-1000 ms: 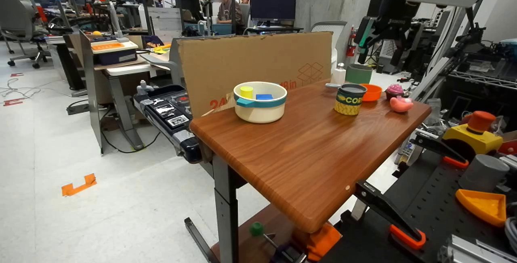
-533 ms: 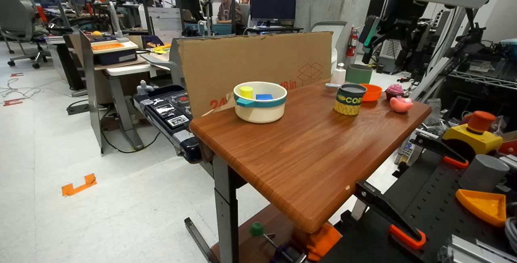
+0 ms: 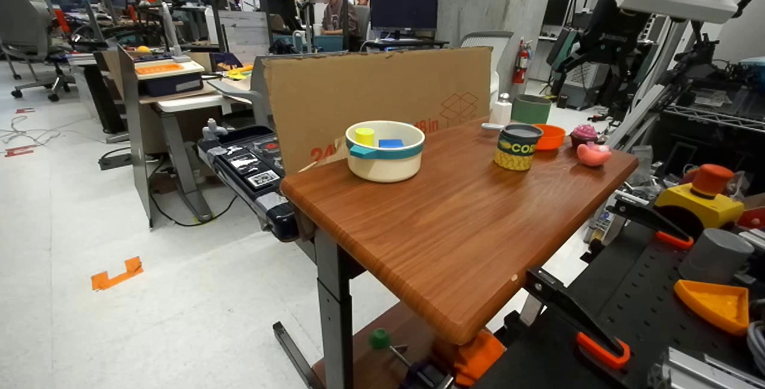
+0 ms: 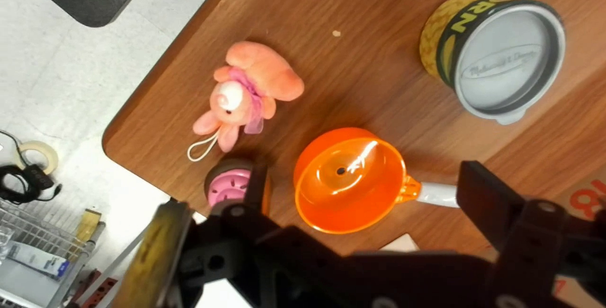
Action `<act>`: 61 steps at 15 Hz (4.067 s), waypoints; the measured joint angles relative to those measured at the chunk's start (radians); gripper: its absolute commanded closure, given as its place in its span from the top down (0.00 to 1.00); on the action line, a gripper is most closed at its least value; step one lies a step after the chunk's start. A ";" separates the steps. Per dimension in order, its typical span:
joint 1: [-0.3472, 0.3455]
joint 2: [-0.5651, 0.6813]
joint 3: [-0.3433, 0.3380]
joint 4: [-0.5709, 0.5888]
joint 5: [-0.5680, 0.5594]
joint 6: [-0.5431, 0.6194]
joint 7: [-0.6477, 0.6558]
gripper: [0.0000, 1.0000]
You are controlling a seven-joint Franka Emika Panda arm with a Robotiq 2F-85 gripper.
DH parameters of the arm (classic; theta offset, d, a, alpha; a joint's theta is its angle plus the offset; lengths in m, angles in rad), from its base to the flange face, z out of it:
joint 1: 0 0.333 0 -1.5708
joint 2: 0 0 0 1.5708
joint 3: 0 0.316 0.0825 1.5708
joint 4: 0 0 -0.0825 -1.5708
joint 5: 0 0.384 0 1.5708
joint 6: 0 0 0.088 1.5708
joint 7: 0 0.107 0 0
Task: Pick up the lid from the table and put it on the bottle, then pick up the plush toys and put them on the pan
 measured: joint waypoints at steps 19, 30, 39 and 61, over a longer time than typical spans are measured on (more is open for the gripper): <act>0.000 0.063 -0.029 -0.024 0.001 0.030 0.115 1.00; 0.004 0.078 -0.029 -0.037 0.000 0.109 0.160 1.00; 0.007 0.094 -0.035 -0.045 0.000 0.129 0.221 1.00; 0.099 0.115 -0.140 -0.104 -0.040 0.201 0.345 1.00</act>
